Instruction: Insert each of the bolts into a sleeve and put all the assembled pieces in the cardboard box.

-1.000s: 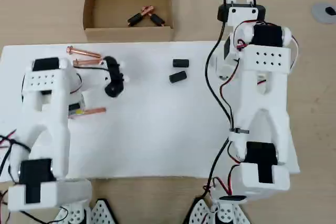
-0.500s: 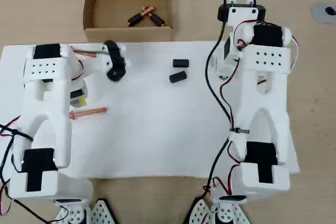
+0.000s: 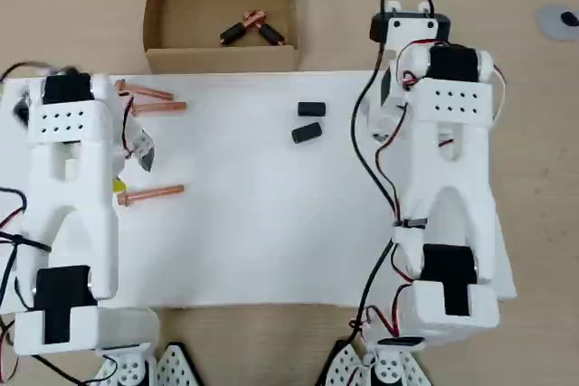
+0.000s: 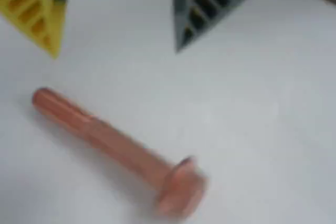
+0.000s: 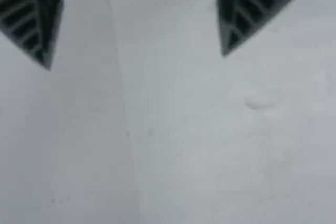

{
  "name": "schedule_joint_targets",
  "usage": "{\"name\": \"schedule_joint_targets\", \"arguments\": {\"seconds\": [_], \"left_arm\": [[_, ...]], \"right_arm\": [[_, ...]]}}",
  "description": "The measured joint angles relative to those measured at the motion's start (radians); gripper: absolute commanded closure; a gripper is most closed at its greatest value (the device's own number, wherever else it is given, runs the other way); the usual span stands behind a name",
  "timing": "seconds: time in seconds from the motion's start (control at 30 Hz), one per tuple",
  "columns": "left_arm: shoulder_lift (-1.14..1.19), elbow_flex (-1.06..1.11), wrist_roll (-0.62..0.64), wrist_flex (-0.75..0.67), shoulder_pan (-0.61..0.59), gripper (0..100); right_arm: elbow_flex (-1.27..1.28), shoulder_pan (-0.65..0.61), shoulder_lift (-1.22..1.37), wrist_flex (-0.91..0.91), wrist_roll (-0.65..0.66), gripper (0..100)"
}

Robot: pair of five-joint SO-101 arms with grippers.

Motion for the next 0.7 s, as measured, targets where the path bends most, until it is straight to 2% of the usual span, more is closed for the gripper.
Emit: {"name": "schedule_joint_targets", "arguments": {"seconds": [0.17, 0.27, 0.5, 0.7], "left_arm": [[0.0, 0.132, 0.239, -0.054, -0.002, 83], [0.0, 0.195, 0.276, -0.106, 0.008, 83], [0.0, 0.222, 0.311, -0.129, 0.006, 83], [0.0, 0.233, 0.46, -0.261, -0.097, 83]], "right_arm": [[0.0, -0.011, 0.0, 0.0, 0.0, 74.9], [0.0, -0.012, 0.0, 0.0, 0.0, 74.9], [0.0, -0.012, 0.0, 0.0, 0.0, 74.9], [0.0, -0.012, 0.0, -0.011, 0.0, 74.9]]}}
